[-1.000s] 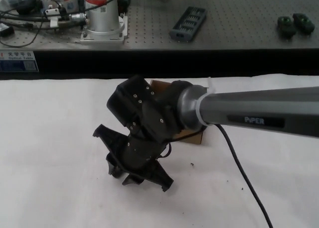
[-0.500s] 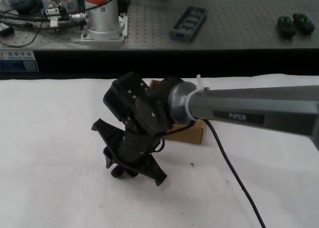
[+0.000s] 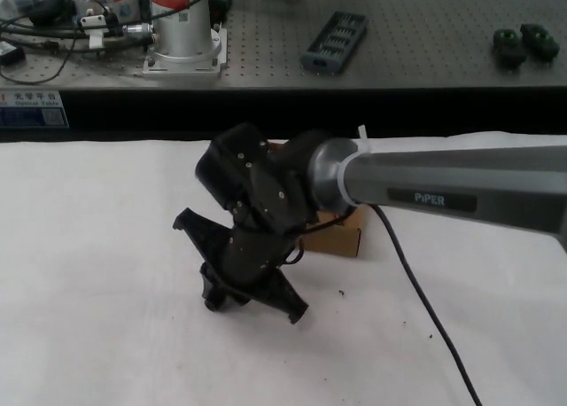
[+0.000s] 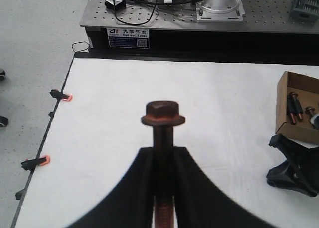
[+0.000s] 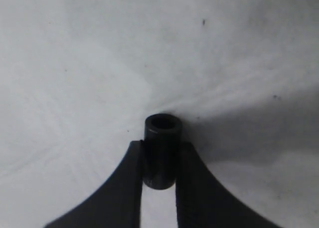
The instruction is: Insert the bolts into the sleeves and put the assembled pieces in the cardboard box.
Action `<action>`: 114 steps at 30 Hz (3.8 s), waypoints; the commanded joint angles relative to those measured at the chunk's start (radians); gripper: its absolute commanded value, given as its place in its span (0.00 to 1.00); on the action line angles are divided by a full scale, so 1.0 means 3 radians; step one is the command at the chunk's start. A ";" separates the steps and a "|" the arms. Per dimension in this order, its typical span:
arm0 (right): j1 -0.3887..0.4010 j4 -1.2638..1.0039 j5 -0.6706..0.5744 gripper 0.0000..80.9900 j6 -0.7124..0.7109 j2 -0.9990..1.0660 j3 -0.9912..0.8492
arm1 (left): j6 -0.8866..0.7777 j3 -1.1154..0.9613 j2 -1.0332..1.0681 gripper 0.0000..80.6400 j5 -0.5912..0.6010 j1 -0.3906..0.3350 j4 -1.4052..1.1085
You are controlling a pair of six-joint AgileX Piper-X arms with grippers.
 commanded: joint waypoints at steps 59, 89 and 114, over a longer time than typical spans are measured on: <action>-0.0970 -0.1373 -0.1952 0.03 -0.4224 -0.2704 0.2748 | -0.1556 0.1264 0.2393 0.01 0.2056 -0.1634 -0.4340; -0.0970 -0.1578 -0.1929 0.03 -0.4349 -0.2894 0.3044 | -0.1828 0.1264 0.2523 0.01 0.1880 -0.1759 -0.4810; -0.0882 -0.1920 -0.2160 0.03 -0.4200 -0.2901 0.3044 | -0.2001 0.2111 0.1913 0.01 0.1659 -0.1678 -0.6060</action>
